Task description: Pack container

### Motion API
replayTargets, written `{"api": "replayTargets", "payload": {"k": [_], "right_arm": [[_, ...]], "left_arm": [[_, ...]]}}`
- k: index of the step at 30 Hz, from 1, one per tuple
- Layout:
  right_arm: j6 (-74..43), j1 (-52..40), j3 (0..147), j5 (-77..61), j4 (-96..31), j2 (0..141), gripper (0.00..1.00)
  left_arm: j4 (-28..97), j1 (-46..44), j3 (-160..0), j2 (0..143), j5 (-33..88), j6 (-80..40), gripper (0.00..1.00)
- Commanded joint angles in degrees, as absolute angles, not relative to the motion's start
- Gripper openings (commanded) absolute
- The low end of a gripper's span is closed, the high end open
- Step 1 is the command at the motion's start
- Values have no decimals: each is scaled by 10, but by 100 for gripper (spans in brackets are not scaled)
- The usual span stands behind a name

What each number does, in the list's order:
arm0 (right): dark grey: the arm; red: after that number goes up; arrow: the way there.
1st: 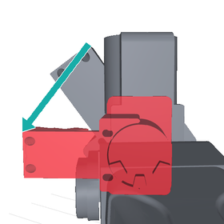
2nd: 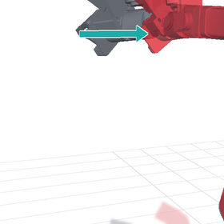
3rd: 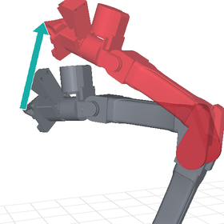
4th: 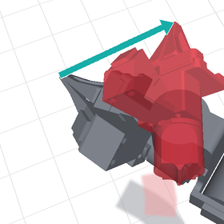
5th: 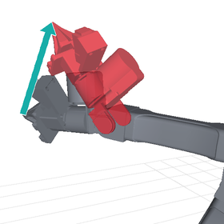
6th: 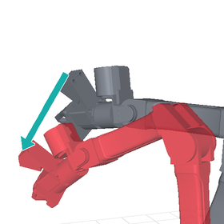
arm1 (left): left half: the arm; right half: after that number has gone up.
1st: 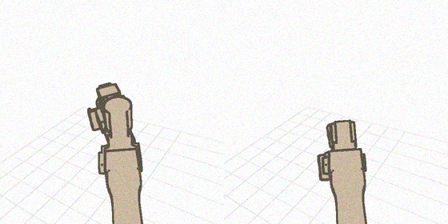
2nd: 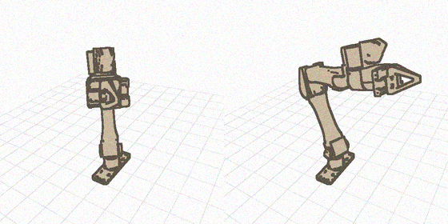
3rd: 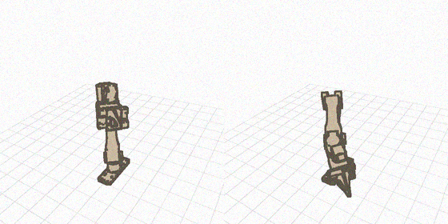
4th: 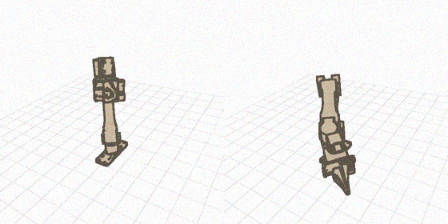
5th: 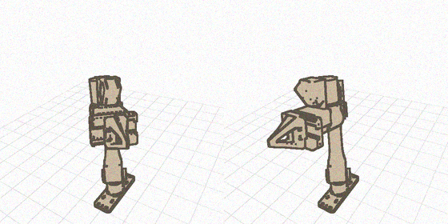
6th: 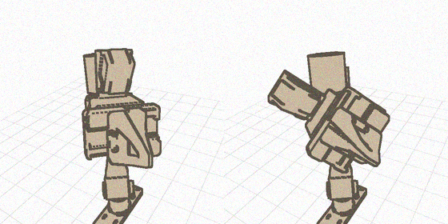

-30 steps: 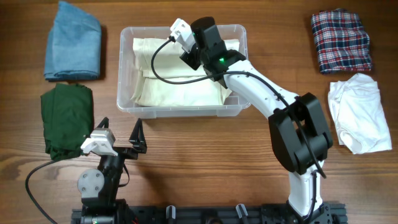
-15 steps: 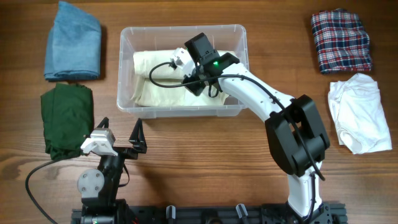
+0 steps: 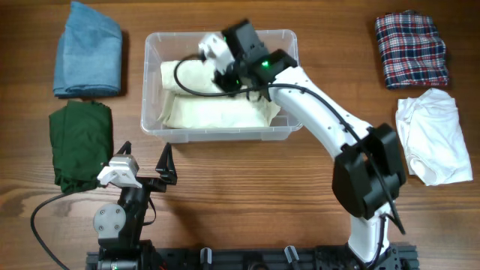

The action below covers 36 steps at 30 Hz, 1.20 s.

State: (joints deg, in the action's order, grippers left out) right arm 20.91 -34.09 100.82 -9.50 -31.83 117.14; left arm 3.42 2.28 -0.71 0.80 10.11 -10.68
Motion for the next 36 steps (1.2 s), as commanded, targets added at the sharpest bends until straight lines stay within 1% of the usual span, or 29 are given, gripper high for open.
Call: {"api": "replayTargets", "payload": {"k": [1, 6, 11, 19, 25, 32, 36], "right_arm": [[242, -339, 1020, -42, -273, 1166, 4], [242, -329, 1020, -28, -196, 1213, 4], [240, -331, 1020, -45, -142, 1267, 4], [227, -332, 1020, -47, -126, 1300, 4], [206, -333, 1020, -72, -167, 1300, 4], [192, -336, 1020, -140, -303, 1300, 4], [178, -336, 1020, -156, -345, 1297, 4]], "left_arm": [[35, 26, -3, 5, 96, -110, 100], [35, 26, -3, 5, 96, -110, 100], [35, 26, -3, 5, 96, -110, 100], [35, 26, -3, 5, 96, -110, 100], [35, 26, -3, 5, 96, -110, 100], [35, 26, -3, 5, 96, -110, 100], [34, 26, -3, 5, 96, -110, 100]]}}
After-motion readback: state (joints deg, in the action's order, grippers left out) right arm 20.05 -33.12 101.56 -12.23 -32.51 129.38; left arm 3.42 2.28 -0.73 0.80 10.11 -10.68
